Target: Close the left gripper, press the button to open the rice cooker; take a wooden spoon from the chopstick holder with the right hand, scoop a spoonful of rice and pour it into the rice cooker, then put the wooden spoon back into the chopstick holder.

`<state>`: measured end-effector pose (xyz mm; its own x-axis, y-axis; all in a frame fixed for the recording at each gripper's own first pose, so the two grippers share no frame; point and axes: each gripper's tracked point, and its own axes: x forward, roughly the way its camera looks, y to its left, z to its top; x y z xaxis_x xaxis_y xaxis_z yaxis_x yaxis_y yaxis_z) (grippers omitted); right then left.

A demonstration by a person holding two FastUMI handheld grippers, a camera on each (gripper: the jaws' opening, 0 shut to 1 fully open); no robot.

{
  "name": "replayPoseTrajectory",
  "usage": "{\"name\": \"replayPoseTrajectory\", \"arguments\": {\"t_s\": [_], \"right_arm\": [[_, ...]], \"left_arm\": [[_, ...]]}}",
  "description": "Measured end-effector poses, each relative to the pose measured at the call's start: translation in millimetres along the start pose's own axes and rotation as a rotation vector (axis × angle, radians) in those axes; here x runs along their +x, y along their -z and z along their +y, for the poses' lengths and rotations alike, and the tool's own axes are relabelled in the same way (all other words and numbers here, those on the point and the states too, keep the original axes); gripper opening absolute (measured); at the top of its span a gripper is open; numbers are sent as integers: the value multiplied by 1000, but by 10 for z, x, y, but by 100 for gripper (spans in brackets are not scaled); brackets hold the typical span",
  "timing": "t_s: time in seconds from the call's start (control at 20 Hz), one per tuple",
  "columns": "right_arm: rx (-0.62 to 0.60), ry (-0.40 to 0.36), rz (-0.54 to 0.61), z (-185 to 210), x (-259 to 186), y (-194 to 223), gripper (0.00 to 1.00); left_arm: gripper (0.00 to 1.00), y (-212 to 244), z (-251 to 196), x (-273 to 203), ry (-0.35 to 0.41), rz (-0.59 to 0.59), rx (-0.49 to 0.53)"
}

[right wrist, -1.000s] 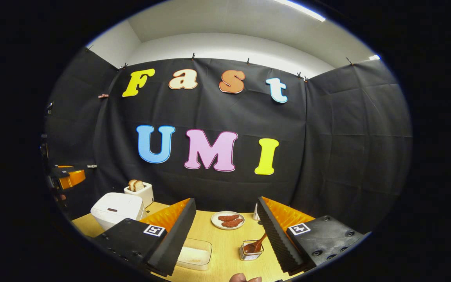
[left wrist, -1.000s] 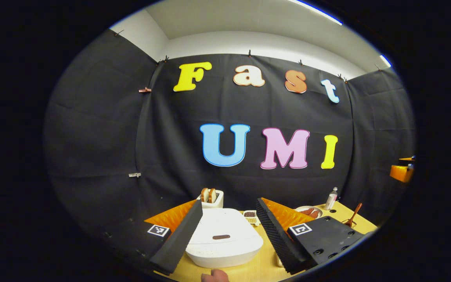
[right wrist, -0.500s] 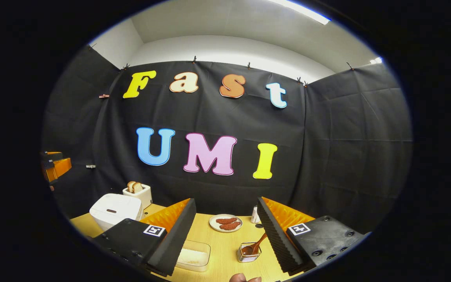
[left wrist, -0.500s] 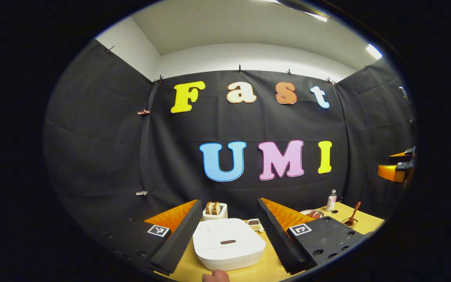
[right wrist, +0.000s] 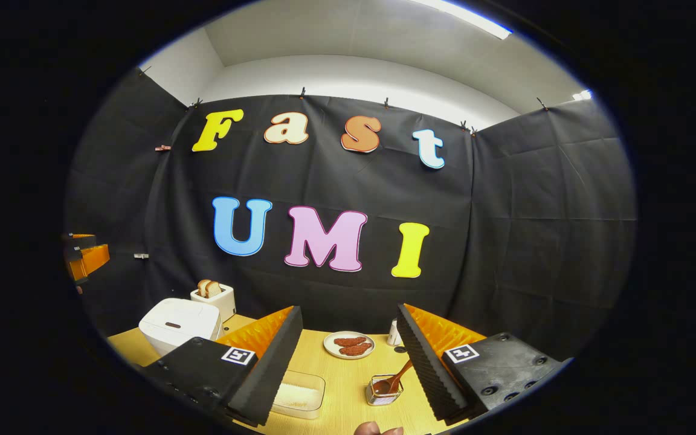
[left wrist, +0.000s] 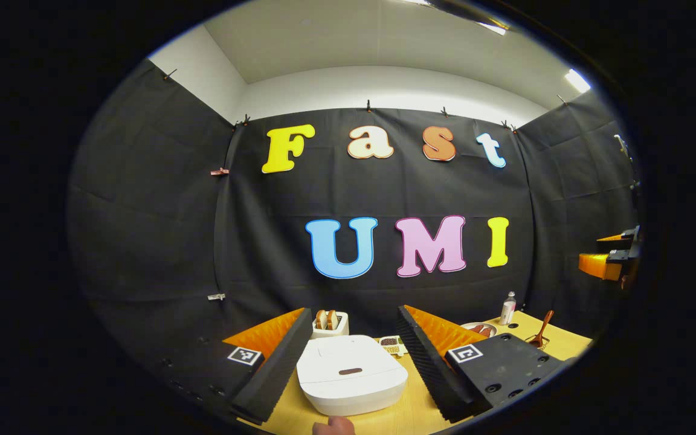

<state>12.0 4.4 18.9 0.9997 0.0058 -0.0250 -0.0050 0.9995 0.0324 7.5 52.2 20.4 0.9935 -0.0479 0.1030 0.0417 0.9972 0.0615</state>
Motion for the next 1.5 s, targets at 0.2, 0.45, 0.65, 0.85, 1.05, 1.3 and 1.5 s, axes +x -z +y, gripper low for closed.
{"name": "replayPoseTrajectory", "arguments": {"t_s": [0.2, 0.45, 0.65, 0.85, 1.05, 1.3, 1.5], "right_arm": [[1, 3, 0, -9, 3, 2, 98], [0, 2, 3, -1, -16, 11, 98], [-2, 4, 3, -3, -23, 22, 98], [-2, 3, -1, -3, -23, 11, 98], [-1, 3, 0, -7, -42, 14, 98], [-7, 1, -1, -15, -40, 15, 98], [-3, 4, 2, -28, -50, 27, 98]], "left_arm": [[96, 11, -28, 16, 7, 6, 5], [96, 45, -21, 5, 7, 17, 2], [96, 56, -4, 9, 4, 21, 3], [96, 59, -9, 5, 4, 22, 2], [96, 48, -31, 5, 7, 22, 6], [96, 56, -39, 3, 8, 25, 6], [96, 57, -43, 11, 9, 28, 10]]}}
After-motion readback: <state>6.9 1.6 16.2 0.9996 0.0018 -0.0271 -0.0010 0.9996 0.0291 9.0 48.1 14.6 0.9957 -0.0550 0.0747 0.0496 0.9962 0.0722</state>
